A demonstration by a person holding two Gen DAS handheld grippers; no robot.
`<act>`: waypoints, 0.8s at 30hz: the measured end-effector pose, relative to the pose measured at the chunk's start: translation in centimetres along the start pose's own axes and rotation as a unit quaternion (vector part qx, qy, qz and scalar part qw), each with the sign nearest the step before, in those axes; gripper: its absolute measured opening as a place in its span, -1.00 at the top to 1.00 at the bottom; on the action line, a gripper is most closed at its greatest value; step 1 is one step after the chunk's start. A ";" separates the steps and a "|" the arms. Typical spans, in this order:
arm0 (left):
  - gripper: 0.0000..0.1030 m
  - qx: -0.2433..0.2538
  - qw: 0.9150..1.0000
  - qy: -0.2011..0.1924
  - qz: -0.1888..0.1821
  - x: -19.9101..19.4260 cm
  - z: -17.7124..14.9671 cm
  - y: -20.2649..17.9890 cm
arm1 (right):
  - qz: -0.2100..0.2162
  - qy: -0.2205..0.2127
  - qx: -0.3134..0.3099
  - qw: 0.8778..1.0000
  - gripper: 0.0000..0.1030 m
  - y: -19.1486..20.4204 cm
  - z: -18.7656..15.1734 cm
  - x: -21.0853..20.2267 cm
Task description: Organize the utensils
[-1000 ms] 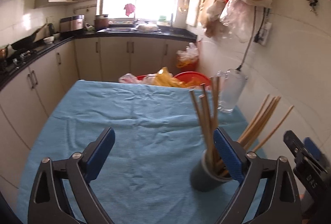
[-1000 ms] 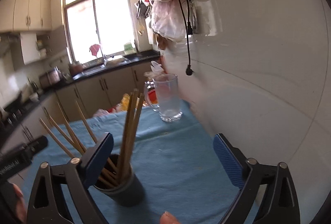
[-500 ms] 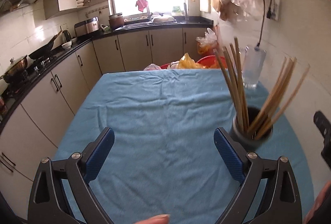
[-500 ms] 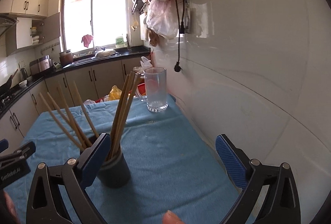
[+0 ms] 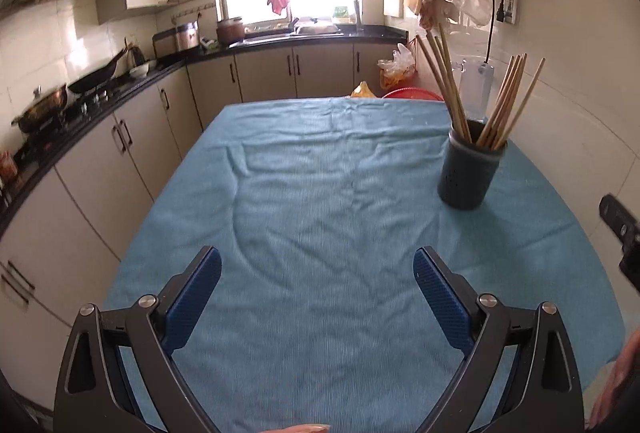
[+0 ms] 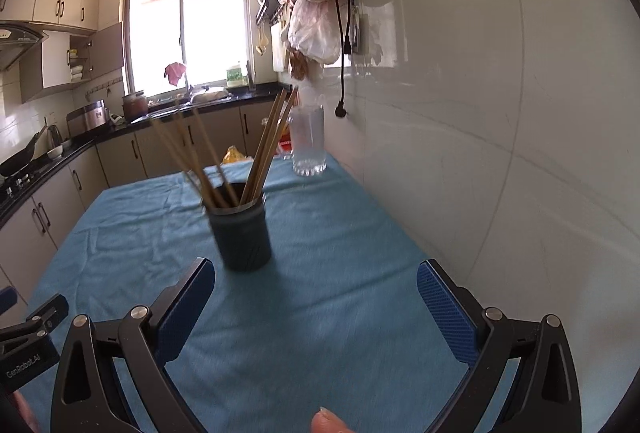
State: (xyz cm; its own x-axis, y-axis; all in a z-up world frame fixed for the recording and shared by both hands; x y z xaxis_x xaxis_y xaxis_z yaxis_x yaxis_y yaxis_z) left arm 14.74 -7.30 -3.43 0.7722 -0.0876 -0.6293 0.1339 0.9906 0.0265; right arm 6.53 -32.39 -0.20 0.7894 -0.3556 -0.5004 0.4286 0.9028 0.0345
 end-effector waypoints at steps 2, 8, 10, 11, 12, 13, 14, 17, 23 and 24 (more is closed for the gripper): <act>-0.87 -0.004 1.000 0.005 -0.006 -0.3 -1.0 0.1 | 0.004 0.002 0.003 1.000 -0.99 0.5 -1.2 -0.9; -0.86 -0.004 1.000 0.012 -0.020 -0.5 -1.7 -0.1 | 0.005 0.004 -0.033 0.999 -0.99 2.3 -2.3 -1.7; -0.86 -0.005 1.000 0.009 -0.019 -0.4 -1.6 0.0 | 0.003 0.002 -0.035 0.999 -0.99 2.5 -2.4 -1.8; -0.86 -0.005 1.000 0.009 -0.019 -0.4 -1.7 0.0 | 0.003 0.003 -0.034 0.999 -0.99 2.6 -2.4 -1.8; -0.86 -0.005 1.000 0.010 -0.017 -0.3 -1.8 0.2 | 0.004 0.005 -0.035 0.999 -0.99 2.7 -2.4 -1.6; -0.87 -0.005 1.000 0.010 -0.014 -0.1 -1.9 0.3 | 0.004 0.007 -0.036 0.999 -0.99 2.8 -2.5 -1.5; -0.86 -0.006 1.000 0.012 -0.014 0.1 -1.9 0.4 | 0.003 0.010 -0.037 0.999 -0.99 2.9 -2.6 -1.3; -0.87 -0.012 1.000 0.020 -0.016 0.6 -2.2 0.7 | 0.005 0.019 -0.040 0.999 -0.99 3.3 -2.9 -0.7; -0.86 -0.016 0.999 0.026 -0.016 1.3 -2.4 1.1 | 0.002 0.028 -0.043 0.999 -0.99 3.7 -3.4 -0.1; -0.86 -0.016 0.999 0.028 -0.016 1.4 -2.5 1.0 | 0.002 0.029 -0.043 0.999 -0.99 3.8 -3.4 -0.1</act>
State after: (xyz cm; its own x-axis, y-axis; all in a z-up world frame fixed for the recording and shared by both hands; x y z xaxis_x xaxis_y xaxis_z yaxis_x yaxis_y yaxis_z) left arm 14.39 -6.14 -6.23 0.7322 -0.1146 -0.6714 0.1380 0.9903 -0.0185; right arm 6.58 -28.15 -3.00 0.7625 -0.3398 -0.5505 0.3845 0.9224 -0.0367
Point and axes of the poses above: each gripper's, at about its wrist camera, not at the fingertips, and x roughly the way its jaws point, y to its left, z to its top, the point moved 9 cm from there along x, roughly the way its jaws point, and after that the axes turned 1 degree about -x, right-handed, at the moved point
